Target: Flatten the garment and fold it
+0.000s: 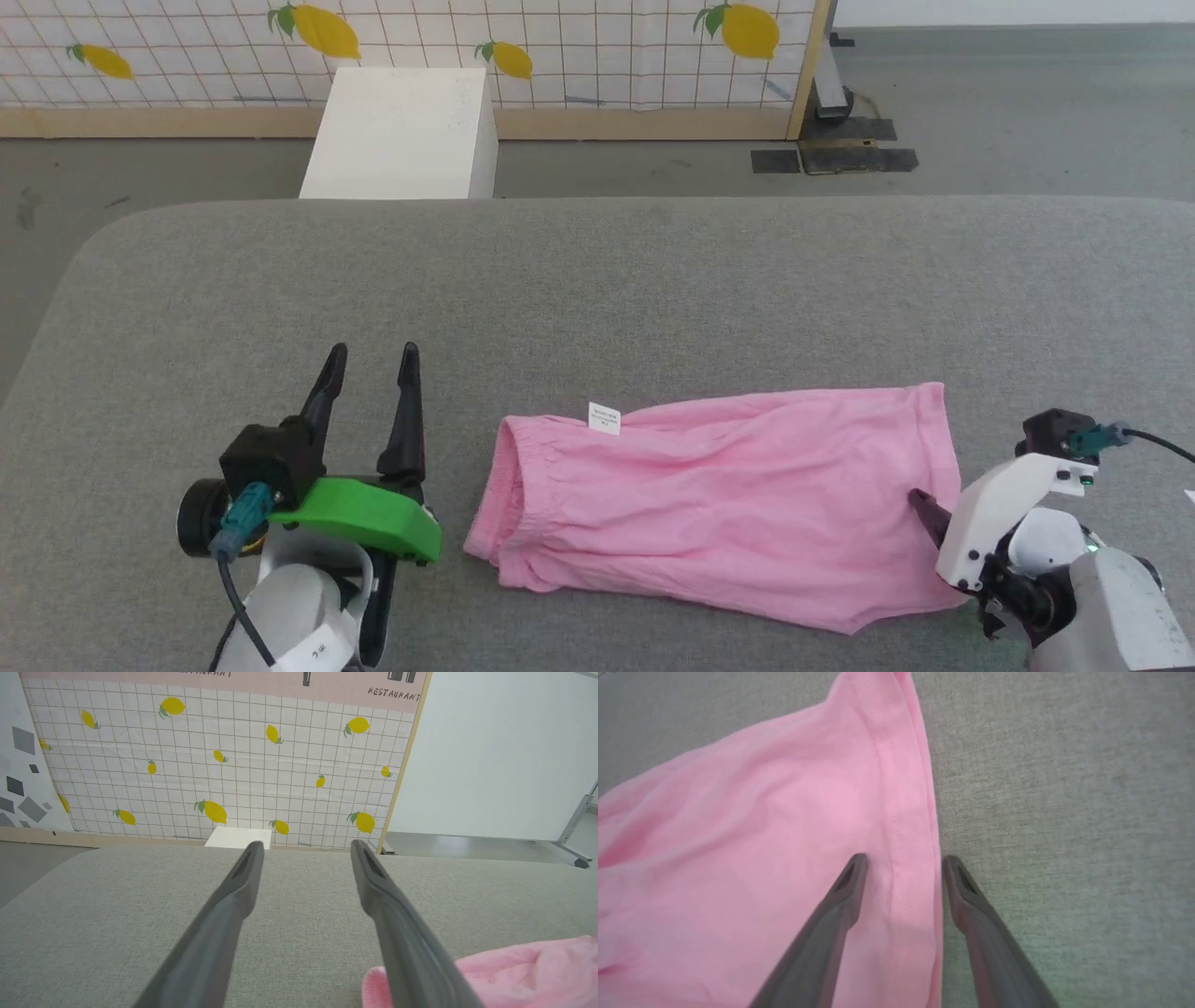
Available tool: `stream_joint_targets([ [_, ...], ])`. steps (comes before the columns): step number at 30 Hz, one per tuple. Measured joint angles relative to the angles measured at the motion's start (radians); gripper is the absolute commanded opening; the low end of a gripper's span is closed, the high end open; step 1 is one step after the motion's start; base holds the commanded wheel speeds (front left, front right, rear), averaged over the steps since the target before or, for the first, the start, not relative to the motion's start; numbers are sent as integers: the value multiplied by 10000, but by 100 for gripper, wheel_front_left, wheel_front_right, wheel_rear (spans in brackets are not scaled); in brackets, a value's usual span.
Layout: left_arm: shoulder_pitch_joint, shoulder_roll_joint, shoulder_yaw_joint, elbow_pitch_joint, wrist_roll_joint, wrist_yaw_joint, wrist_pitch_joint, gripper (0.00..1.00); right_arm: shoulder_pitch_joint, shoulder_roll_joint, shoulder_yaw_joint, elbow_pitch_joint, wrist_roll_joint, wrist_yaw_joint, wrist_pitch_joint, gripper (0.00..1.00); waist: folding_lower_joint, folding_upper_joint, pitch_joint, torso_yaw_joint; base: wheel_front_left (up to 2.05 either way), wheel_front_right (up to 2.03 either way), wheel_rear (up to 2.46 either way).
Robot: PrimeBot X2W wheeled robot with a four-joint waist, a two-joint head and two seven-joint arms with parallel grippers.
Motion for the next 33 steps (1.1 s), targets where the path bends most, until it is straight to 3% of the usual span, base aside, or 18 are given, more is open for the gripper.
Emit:
stream_joint_targets([
  [1,0,-59,75,25,117,-48,0,100,-35,-33,144,25,100,0,65,14,0,0,-6,3,0,0,0],
  [2,1,-127,161,44,199,-86,0,100,-42,-31,234,27,278,0,69,0,0,0,-6,4,0,0,0],
  [6,24,-293,401,151,330,-242,0,100,-14,96,341,-23,357,0,-224,0,0,0,-11,-5,0,0,0],
  [11,102,-454,629,190,456,-424,0,100,263,222,-493,-583,-800,4,-765,0,0,0,-74,-5,0,0,0],
  [17,129,-585,821,198,709,-581,0,100,689,186,-1735,-2224,-2945,2,-765,0,0,0,-55,48,0,0,0],
  [18,131,-631,855,240,729,-658,0,100,1018,174,-1601,-3198,-3150,2,-518,0,0,0,-48,105,0,0,0],
  [21,135,-662,894,263,798,-736,0,100,1431,173,-842,-4437,-3020,2,-165,0,0,0,-48,167,0,0,0],
  [22,137,-700,924,284,809,-767,0,100,1798,176,255,-5885,-2757,2,284,0,0,0,-37,215,0,0,0],
  [25,136,-757,951,313,813,-825,0,100,2027,174,1745,-7198,-2531,2,867,0,0,0,-20,261,0,0,0],
  [30,124,-809,1001,334,857,-882,0,100,2007,192,3992,-7823,-2290,2,1515,0,0,0,83,339,0,0,0],
  [33,70,-848,1012,364,865,-922,0,100,1541,188,5522,-6892,-2105,2,1785,0,0,-1,226,493,0,0,0],
])
